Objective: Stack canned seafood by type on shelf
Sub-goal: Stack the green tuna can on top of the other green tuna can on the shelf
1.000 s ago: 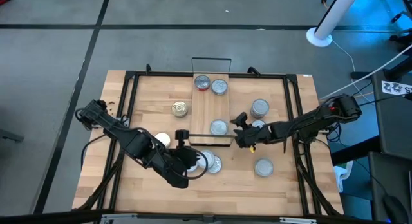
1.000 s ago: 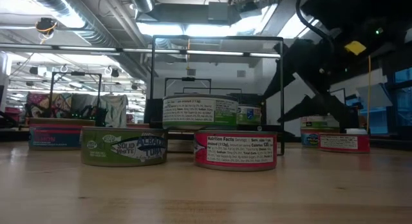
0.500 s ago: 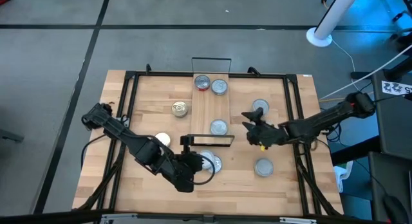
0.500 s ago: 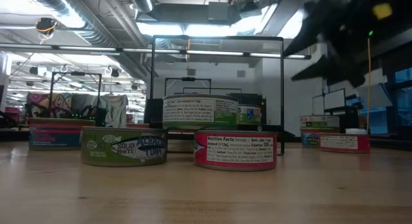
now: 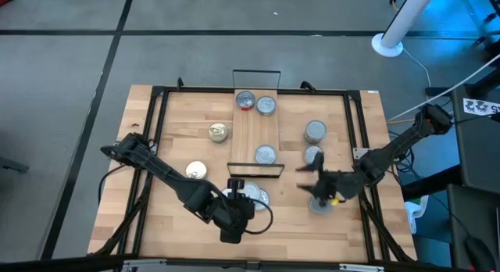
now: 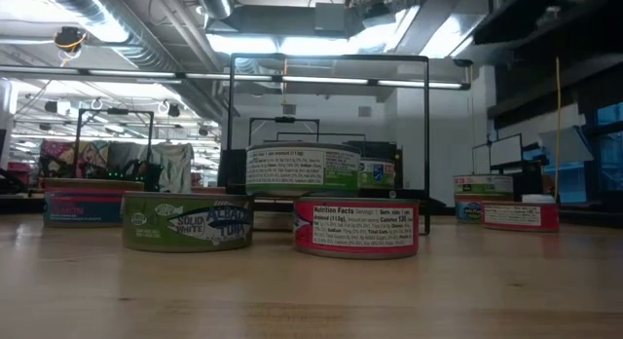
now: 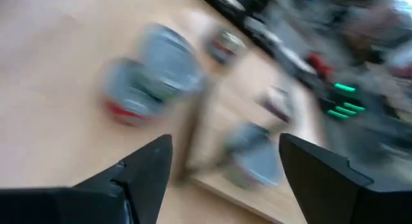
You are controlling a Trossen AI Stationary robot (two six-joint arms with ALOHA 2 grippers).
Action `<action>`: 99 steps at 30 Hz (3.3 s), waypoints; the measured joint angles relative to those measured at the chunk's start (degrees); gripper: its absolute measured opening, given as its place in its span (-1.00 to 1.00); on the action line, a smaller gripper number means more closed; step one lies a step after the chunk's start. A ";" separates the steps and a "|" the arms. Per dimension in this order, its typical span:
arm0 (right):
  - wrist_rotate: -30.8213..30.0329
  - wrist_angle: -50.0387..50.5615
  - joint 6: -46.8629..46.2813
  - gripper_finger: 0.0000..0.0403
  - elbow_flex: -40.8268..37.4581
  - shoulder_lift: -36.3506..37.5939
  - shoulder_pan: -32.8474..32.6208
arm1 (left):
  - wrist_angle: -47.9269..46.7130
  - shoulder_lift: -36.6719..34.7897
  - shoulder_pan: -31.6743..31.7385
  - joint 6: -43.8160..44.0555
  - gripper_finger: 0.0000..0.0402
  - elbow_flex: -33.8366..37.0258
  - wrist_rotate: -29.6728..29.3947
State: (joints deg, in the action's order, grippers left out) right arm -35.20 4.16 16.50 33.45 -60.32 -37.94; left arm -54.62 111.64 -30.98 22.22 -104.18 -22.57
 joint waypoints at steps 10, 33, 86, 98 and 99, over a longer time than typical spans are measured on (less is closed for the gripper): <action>20.83 -11.03 -4.47 0.42 0.04 -2.70 -2.22 | -0.21 6.94 -0.04 -7.77 -0.35 0.02 -0.12; 13.59 -32.05 6.65 0.42 0.04 -21.90 -2.13 | -3.14 11.73 0.74 -6.03 -0.35 4.02 -5.86; 12.48 -39.98 21.56 0.42 1.22 -32.28 7.55 | 4.70 11.69 0.66 -10.53 -1.00 4.13 -8.15; 16.83 -36.50 24.96 0.42 1.22 -32.26 7.49 | 10.47 11.69 0.72 -10.08 -1.00 4.09 -8.35; 16.81 -36.47 25.07 0.42 1.22 -32.26 7.20 | 10.80 11.69 0.72 -10.08 -1.00 4.08 -8.35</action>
State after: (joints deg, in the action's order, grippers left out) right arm -18.39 -32.31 41.57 34.68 -92.58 -30.74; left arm -43.82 123.33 -30.26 12.14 -100.10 -30.92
